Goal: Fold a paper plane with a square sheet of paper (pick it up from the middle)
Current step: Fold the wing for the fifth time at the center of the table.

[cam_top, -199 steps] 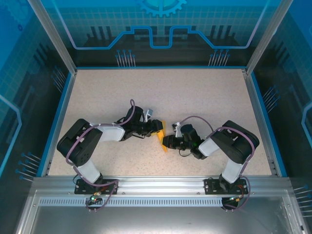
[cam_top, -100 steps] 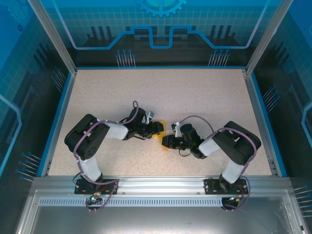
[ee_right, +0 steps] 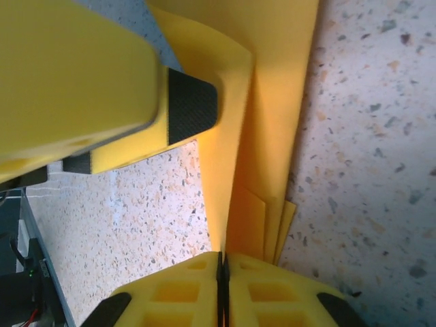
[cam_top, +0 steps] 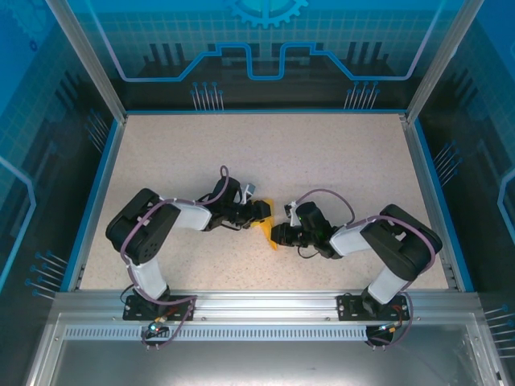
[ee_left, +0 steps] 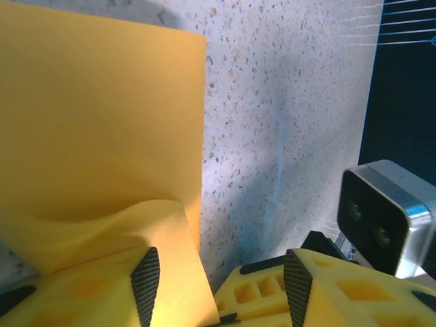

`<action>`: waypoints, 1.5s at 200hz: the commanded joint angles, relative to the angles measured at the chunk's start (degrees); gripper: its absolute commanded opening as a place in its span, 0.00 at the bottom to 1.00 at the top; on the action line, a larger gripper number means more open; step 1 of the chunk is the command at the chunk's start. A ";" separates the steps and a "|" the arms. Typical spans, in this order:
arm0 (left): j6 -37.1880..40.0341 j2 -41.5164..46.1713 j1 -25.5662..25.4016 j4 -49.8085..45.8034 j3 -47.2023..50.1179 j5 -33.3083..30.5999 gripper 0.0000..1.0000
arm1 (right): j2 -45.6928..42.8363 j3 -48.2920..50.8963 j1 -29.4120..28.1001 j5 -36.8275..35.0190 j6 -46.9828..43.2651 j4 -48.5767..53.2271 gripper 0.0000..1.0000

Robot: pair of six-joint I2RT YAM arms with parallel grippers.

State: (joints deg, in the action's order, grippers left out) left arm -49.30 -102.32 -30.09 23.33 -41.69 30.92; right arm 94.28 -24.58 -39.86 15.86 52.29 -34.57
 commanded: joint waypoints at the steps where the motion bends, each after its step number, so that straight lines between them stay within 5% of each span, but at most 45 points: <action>1: 2.06 5.48 -0.41 -0.39 -0.32 0.55 0.58 | 1.82 2.27 -0.13 -0.54 1.24 -0.07 0.09; 48: 3.81 16.66 -0.37 -7.39 1.89 -8.01 0.64 | 2.89 5.19 -0.17 -1.44 5.75 -6.52 0.06; 82: 3.50 17.95 -0.41 -8.19 3.09 -8.69 0.64 | 3.36 6.65 -0.19 -2.24 8.44 -9.02 0.04; 300: 1.32 -1.89 -1.01 5.42 -0.81 0.37 0.59 | 7.51 6.60 -0.84 -3.36 11.78 -7.53 0.03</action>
State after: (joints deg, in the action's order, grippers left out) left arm -48.31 -101.62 -30.65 26.52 -40.95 29.85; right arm 97.43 -18.94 -39.81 13.96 63.46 -49.45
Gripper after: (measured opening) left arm 0.598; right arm 0.041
